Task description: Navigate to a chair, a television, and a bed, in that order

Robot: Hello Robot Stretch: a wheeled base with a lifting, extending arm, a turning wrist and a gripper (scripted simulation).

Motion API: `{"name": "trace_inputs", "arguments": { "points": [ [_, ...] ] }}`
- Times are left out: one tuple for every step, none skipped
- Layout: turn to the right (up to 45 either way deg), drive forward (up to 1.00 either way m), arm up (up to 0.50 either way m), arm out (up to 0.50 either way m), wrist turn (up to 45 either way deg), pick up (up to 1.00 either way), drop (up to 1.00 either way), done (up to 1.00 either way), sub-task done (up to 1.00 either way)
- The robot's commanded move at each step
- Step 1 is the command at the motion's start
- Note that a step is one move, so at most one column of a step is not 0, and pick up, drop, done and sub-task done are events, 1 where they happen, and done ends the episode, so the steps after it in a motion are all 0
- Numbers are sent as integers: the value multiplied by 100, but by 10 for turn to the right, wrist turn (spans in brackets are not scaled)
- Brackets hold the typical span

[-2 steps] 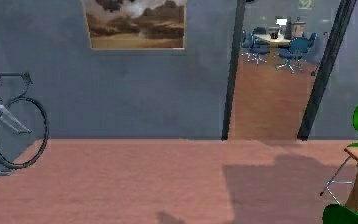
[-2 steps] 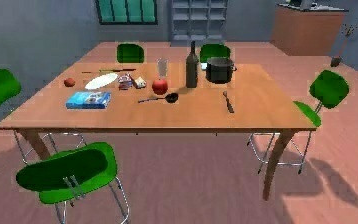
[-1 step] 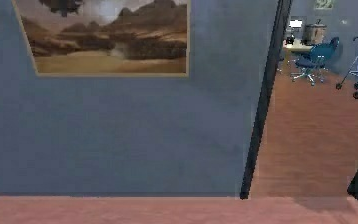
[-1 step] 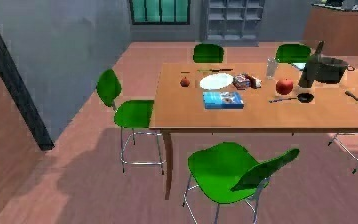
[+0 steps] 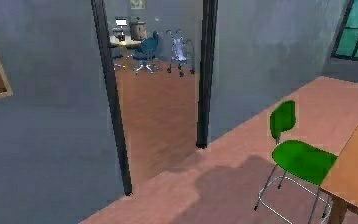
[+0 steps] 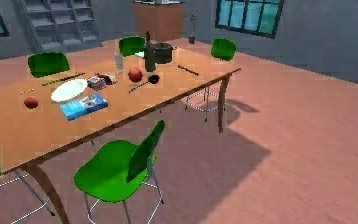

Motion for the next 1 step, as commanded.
{"name": "trace_inputs", "arguments": {
  "points": [
    [0, 95, 0, 0, 0, 0, 0, 0, 0]
  ]
}}
